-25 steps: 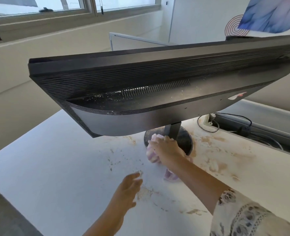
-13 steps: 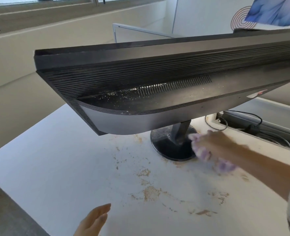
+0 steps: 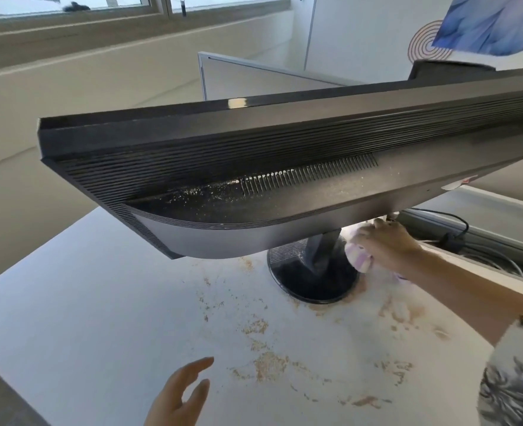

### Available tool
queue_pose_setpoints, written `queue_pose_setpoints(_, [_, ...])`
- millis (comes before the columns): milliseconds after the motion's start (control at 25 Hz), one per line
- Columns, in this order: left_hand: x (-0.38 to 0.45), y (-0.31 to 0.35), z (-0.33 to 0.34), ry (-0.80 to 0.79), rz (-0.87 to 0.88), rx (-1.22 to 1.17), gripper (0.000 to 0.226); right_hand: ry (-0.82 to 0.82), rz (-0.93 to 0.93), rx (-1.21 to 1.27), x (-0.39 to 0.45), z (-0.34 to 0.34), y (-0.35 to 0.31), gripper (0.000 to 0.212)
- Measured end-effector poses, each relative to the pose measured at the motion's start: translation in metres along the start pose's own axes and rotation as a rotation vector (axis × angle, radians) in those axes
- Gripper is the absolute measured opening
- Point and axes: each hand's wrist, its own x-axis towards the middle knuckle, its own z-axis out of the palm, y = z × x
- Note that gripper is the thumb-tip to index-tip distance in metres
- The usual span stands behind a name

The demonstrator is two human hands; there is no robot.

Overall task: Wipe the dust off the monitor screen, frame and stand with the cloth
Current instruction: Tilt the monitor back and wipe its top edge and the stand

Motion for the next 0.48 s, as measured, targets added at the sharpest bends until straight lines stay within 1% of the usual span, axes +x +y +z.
queue_pose_setpoints(40, [0.004,0.001,-0.003,0.009,0.004,0.016,0.038,0.083,-0.137,-0.106,0.005,0.003,-0.008,0.023])
queue_pose_setpoints(80, [0.008,0.003,-0.005,0.028,0.002,0.006,0.040,0.053,-0.226,-0.075,0.010,0.007,-0.020,0.020])
queue_pose_setpoints(120, [0.011,0.005,-0.008,0.034,0.010,0.014,0.042,-0.015,-0.219,0.007,0.009,0.012,-0.031,0.014])
queue_pose_setpoints(160, [0.012,0.008,-0.010,0.044,0.014,0.006,0.044,-0.093,-0.108,0.202,0.009,0.008,-0.033,0.009])
queue_pose_setpoints(200, [0.011,0.007,-0.012,0.045,0.024,0.024,0.047,-0.129,0.040,0.363,0.012,0.003,-0.024,0.011])
queue_pose_setpoints(240, [0.010,0.006,-0.013,0.035,0.022,0.016,0.048,-0.130,0.215,0.405,0.012,-0.006,-0.013,0.015])
queue_pose_setpoints(280, [0.010,0.003,-0.016,0.037,0.033,0.012,0.050,-0.063,0.310,0.331,0.012,-0.010,0.001,0.019])
queue_pose_setpoints(320, [0.009,0.002,-0.022,0.048,0.038,-0.002,0.051,-0.053,0.352,0.281,0.009,-0.013,0.011,0.022])
queue_pose_setpoints(360, [0.008,0.000,-0.031,0.071,0.054,-0.012,0.051,-0.041,0.335,0.233,0.001,-0.017,0.013,0.024])
queue_pose_setpoints(400, [0.008,-0.002,-0.041,0.092,0.064,-0.024,0.049,-0.038,0.274,0.172,-0.011,-0.023,0.009,0.025])
queue_pose_setpoints(440, [0.009,-0.003,-0.051,0.104,0.080,-0.035,0.045,-0.029,0.221,0.113,-0.027,-0.027,0.003,0.024])
queue_pose_setpoints(480, [0.013,-0.004,-0.063,0.108,0.099,-0.048,0.039,-0.017,0.207,0.076,-0.046,-0.031,-0.001,0.023])
